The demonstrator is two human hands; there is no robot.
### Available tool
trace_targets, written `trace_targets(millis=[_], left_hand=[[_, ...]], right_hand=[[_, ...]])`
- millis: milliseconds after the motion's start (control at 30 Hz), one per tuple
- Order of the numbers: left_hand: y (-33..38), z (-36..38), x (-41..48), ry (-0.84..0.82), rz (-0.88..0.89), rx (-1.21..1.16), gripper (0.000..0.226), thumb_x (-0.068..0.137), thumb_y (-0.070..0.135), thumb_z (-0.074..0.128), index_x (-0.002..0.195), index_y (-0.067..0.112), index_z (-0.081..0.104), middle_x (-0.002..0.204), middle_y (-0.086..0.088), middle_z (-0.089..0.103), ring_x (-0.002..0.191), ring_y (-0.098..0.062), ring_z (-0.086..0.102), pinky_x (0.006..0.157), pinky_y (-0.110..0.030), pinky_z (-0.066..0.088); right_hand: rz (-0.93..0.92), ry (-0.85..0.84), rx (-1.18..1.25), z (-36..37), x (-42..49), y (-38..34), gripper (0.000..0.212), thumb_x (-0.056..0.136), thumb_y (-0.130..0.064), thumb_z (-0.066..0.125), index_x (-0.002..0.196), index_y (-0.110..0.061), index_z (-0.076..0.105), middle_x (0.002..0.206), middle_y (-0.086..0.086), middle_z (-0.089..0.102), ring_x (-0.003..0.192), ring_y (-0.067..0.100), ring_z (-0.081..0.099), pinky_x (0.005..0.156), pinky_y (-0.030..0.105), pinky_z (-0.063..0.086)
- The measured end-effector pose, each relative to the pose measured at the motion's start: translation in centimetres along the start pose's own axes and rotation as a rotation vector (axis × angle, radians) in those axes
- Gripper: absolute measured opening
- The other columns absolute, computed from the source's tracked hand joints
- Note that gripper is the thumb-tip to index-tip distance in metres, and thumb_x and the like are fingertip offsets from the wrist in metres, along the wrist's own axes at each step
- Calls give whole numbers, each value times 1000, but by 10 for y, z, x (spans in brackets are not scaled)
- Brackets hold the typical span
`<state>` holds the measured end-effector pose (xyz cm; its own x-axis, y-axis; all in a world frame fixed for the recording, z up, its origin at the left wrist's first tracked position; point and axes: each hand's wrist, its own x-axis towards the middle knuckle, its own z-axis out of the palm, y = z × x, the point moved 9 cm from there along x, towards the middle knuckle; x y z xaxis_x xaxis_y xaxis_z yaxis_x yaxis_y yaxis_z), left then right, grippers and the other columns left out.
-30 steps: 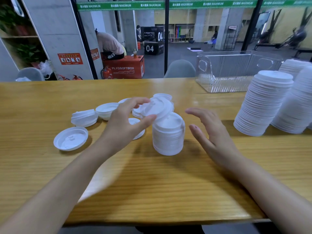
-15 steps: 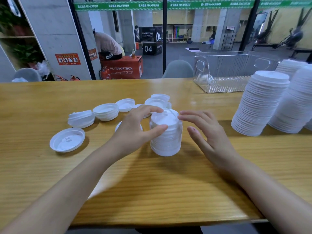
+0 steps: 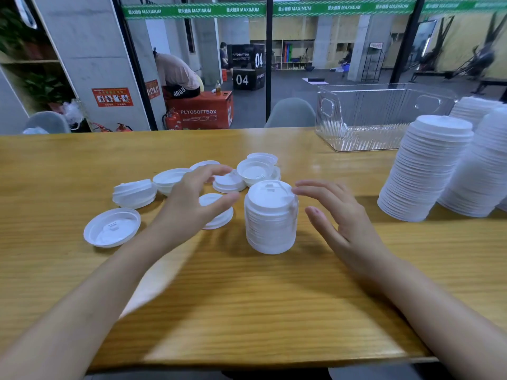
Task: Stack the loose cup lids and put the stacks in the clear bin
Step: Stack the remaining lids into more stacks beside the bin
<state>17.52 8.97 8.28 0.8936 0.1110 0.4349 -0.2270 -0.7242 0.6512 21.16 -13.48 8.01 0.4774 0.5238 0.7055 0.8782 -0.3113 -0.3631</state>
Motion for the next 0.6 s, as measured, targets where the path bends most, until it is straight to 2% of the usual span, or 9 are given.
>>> trace_targets(millis=[67,167,233,300,433,500,600], left_hand=[[-22,-7,-4,15,-50,67,56,69,66,59,119,41,52,123,28,53,118,0,48,90,-8,32],[-52,-7,-12,-17,-76,247,75,63,73,54,125,31,54,126,13,55,124,-13,45,97,-24,33],[-64,-3,-13,-68,-120,286,83,62,72,60,131,27,53,133,6,54,127,-16,43,100,-30,34],[-70,-1,-13,-87,-154,268,77,64,64,64,131,28,51,134,6,53,127,-17,43,99,-29,34],[-66,0,-11,-76,-134,249,57,70,58,74,118,39,50,122,11,56,118,-12,47,89,-25,33],[-65,-2,-11,-50,-137,237,47,78,40,79,116,36,52,121,11,57,118,-11,48,89,-24,33],[-61,-6,-11,-9,-144,215,40,80,33,78,115,31,58,120,9,60,116,-9,50,89,-23,34]], right_hand=[[0,-1,-4,0,0,0,40,101,-37,39,124,-14,63,129,-9,58,121,13,50,103,16,32],[3,-3,-1,1,0,-1,41,101,-37,39,124,-13,64,129,-7,58,122,14,50,104,18,32],[2,-7,0,2,0,-1,41,101,-36,39,124,-12,63,128,-7,58,121,13,50,104,17,32],[0,-7,5,2,0,-1,40,101,-35,39,124,-12,63,128,-7,58,120,14,51,103,17,32],[2,-9,10,2,0,-1,40,101,-35,39,125,-12,62,129,-5,59,121,16,52,104,20,34],[5,-12,14,3,0,0,40,101,-35,39,125,-12,62,129,-5,59,121,17,52,104,20,34],[7,-15,21,3,-1,1,40,102,-35,39,126,-13,61,129,-6,58,122,17,52,104,19,34]])
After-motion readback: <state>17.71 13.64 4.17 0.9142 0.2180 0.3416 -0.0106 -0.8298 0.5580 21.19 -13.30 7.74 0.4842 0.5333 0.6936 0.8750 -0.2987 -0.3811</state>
